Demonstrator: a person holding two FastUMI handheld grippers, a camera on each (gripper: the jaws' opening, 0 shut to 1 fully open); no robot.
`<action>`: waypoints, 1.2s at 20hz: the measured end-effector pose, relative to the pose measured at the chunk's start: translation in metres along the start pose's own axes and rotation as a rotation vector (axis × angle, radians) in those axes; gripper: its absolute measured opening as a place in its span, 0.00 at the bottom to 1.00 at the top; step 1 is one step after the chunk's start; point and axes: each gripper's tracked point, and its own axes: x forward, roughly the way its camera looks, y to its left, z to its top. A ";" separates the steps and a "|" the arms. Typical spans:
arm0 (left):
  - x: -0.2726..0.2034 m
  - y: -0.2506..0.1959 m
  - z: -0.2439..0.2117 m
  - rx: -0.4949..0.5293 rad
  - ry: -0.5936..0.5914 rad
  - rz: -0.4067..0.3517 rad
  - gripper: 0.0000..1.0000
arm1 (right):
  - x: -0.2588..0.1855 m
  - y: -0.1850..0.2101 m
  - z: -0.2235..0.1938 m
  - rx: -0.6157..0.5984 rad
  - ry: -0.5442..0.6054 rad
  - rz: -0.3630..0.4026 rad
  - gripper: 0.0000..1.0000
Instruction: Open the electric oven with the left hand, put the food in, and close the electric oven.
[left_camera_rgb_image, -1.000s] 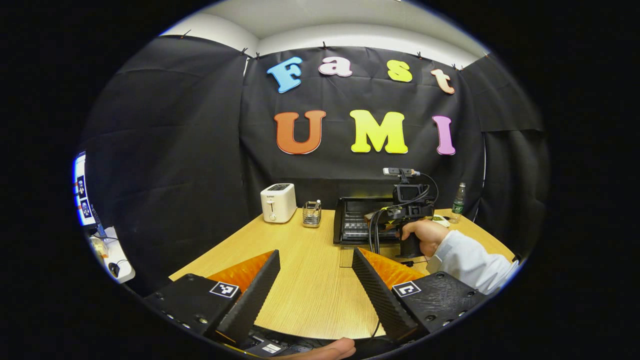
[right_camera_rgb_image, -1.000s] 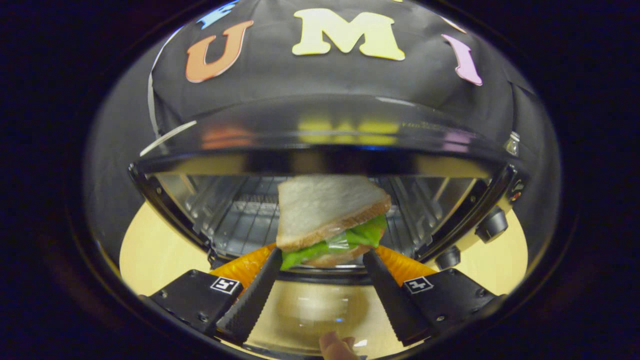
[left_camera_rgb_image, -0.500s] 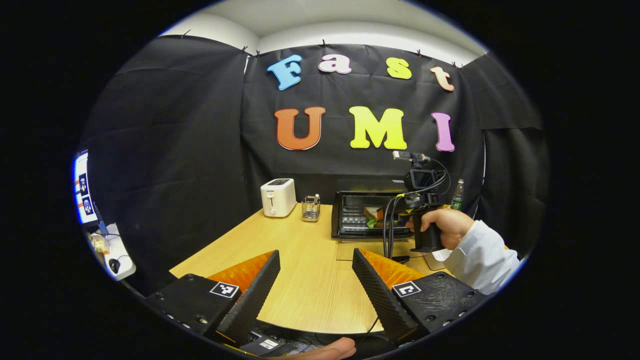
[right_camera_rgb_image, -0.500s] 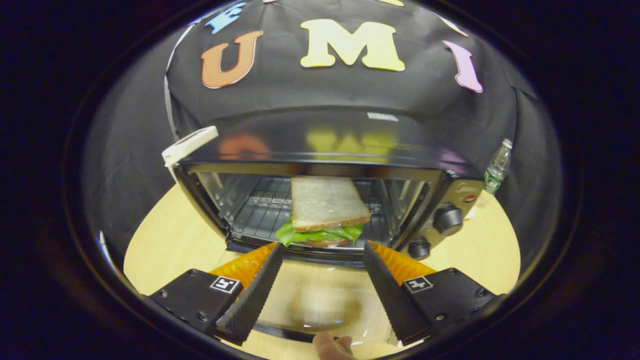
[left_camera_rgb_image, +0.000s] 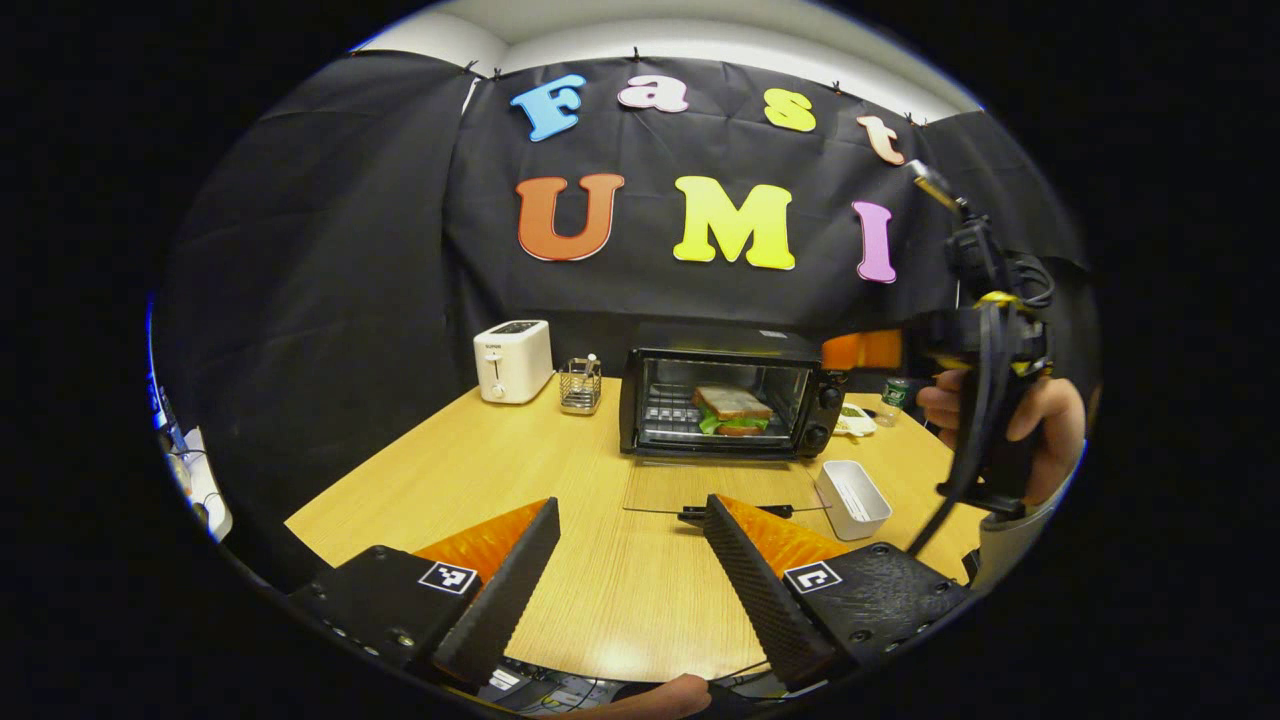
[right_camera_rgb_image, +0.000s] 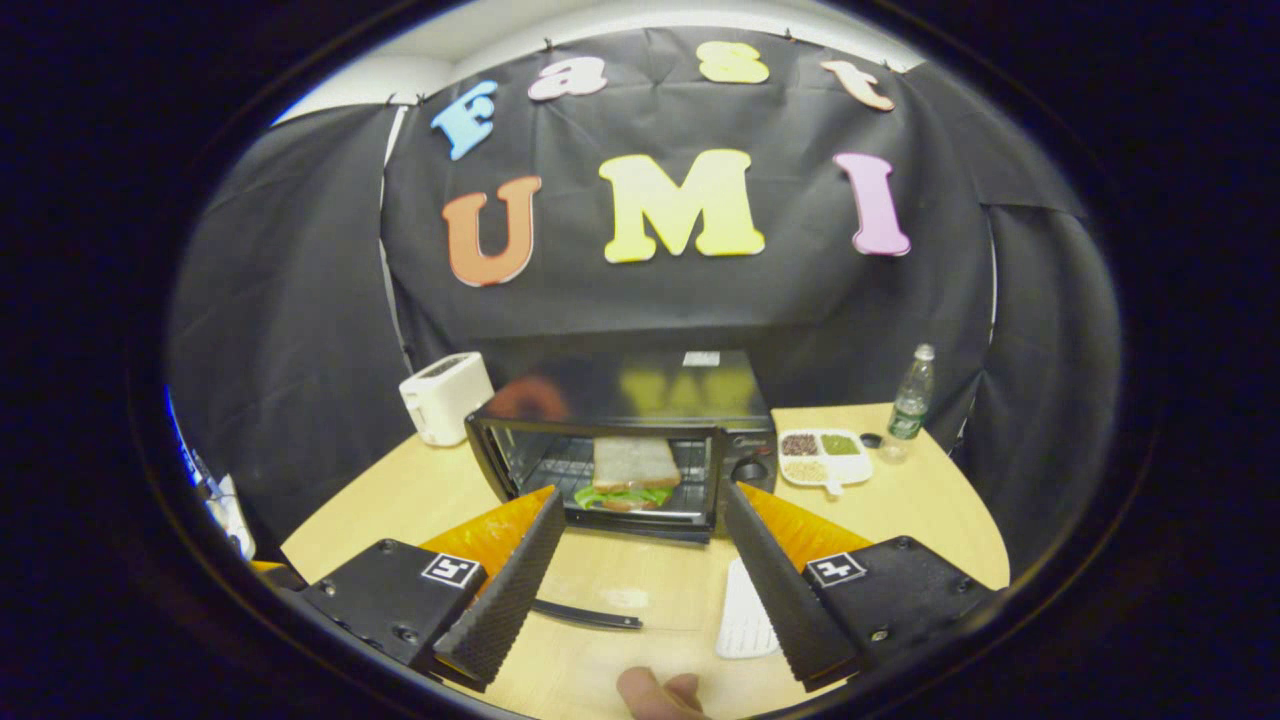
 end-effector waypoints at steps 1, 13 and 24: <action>0.007 -0.005 -0.002 0.001 0.007 -0.011 0.95 | -0.016 -0.008 0.009 0.007 -0.027 -0.005 1.00; 0.097 -0.116 -0.067 0.048 0.148 -0.173 0.93 | -0.157 -0.102 0.078 -0.010 -0.314 -0.062 1.00; 0.145 -0.137 -0.123 0.061 0.283 -0.163 0.93 | -0.180 -0.160 0.057 0.050 -0.356 -0.137 1.00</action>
